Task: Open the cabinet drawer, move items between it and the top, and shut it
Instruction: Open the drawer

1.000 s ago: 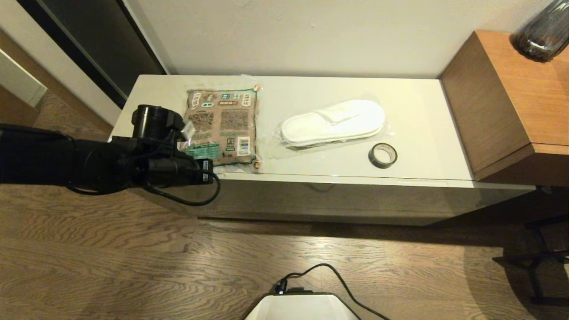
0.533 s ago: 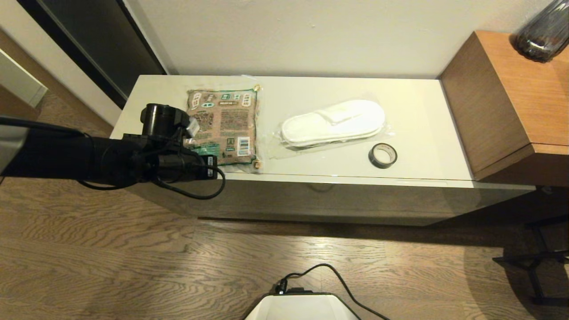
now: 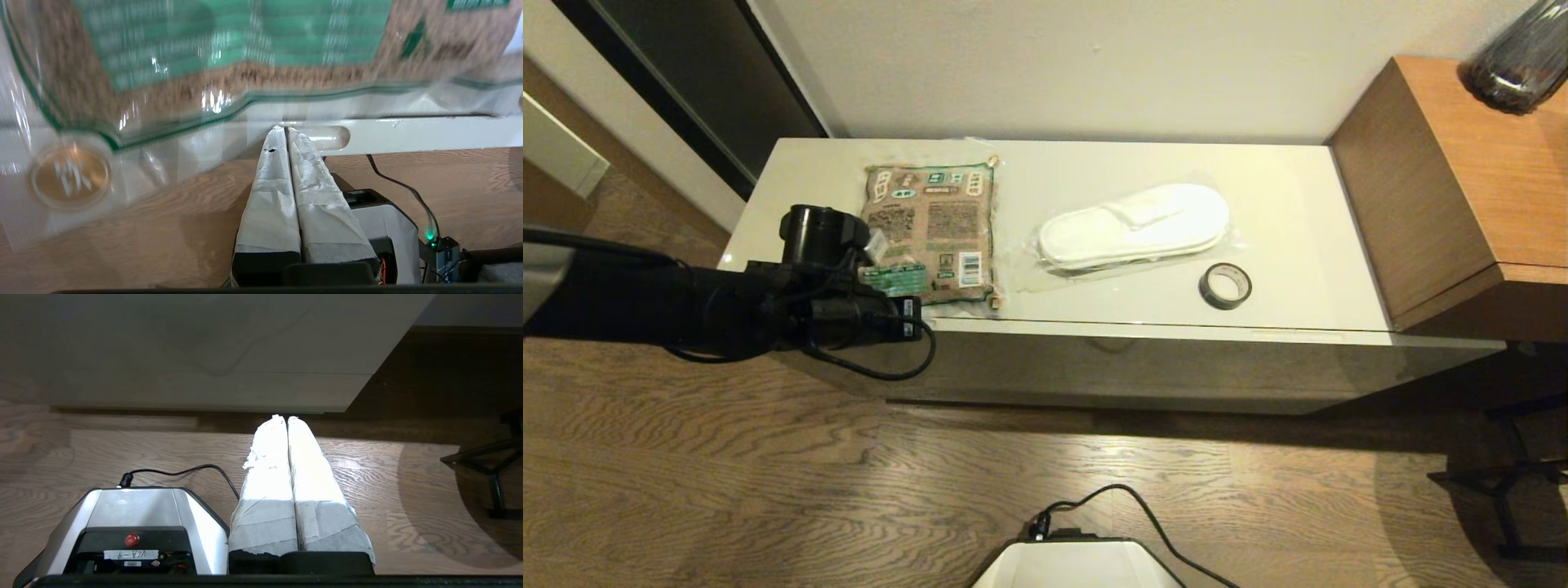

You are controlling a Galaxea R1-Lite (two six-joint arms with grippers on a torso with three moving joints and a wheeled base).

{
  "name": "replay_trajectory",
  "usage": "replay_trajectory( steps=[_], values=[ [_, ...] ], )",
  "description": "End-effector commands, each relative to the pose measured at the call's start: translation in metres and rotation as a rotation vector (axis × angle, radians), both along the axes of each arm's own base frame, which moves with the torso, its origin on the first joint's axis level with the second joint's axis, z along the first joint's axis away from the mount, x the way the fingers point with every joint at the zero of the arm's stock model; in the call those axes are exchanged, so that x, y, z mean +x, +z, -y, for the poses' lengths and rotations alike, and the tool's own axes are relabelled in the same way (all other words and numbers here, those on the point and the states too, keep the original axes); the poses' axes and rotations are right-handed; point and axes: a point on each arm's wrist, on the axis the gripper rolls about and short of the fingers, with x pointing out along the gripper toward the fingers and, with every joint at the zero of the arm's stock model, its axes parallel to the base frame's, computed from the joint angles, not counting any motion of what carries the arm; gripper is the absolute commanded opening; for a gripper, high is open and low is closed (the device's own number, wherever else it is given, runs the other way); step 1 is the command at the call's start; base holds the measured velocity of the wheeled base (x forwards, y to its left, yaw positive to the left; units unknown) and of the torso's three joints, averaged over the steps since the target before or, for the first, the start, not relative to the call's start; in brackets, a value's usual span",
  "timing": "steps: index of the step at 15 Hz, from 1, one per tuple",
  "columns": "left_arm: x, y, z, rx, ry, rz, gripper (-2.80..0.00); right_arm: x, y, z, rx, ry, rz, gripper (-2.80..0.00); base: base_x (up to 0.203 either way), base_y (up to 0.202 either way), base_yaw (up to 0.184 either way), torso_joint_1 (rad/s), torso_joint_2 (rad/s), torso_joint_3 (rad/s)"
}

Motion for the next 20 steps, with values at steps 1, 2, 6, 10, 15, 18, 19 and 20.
replay_trajectory(
  steps=[1,2,6,10,15,18,19,20],
  values=[
    [-0.018,-0.013,-0.005,0.016,0.007,-0.073,-2.80,0.000,0.000,0.000,0.000,0.000,0.000,-2.80,0.000,0.000,0.000,0.000,0.00,0.000],
    [-0.021,-0.015,-0.005,0.019,0.010,-0.082,-2.80,0.000,0.000,0.000,0.000,0.000,0.000,-2.80,0.000,0.000,0.000,0.000,0.00,0.000],
    [-0.034,-0.034,-0.008,0.020,0.003,-0.129,-2.80,0.000,0.000,0.000,0.000,0.000,0.000,-2.80,0.000,0.000,0.000,0.000,0.00,0.000],
    [-0.074,-0.048,-0.015,0.001,-0.030,-0.162,-2.80,0.000,0.000,0.000,0.000,0.000,0.000,-2.80,0.000,0.000,0.000,0.000,0.00,0.000],
    [-0.052,-0.001,-0.009,-0.060,-0.018,0.019,-2.80,0.000,0.000,0.000,0.000,0.000,-0.001,-2.80,0.000,0.000,0.000,0.000,0.00,0.000],
    [-0.019,0.015,-0.001,-0.058,-0.003,0.091,-2.80,0.000,0.000,0.000,0.000,0.000,0.000,-2.80,0.000,0.000,0.000,0.000,0.00,0.000],
    [-0.011,0.016,0.001,-0.050,0.009,0.098,-2.80,0.000,0.000,0.000,0.000,0.000,0.000,-2.80,0.000,0.000,0.000,0.000,0.00,0.000],
    [-0.008,0.015,0.001,-0.044,0.014,0.093,-2.80,0.000,0.000,0.000,0.000,0.000,-0.002,-2.80,0.000,0.000,0.000,0.000,0.00,0.000]
  ],
)
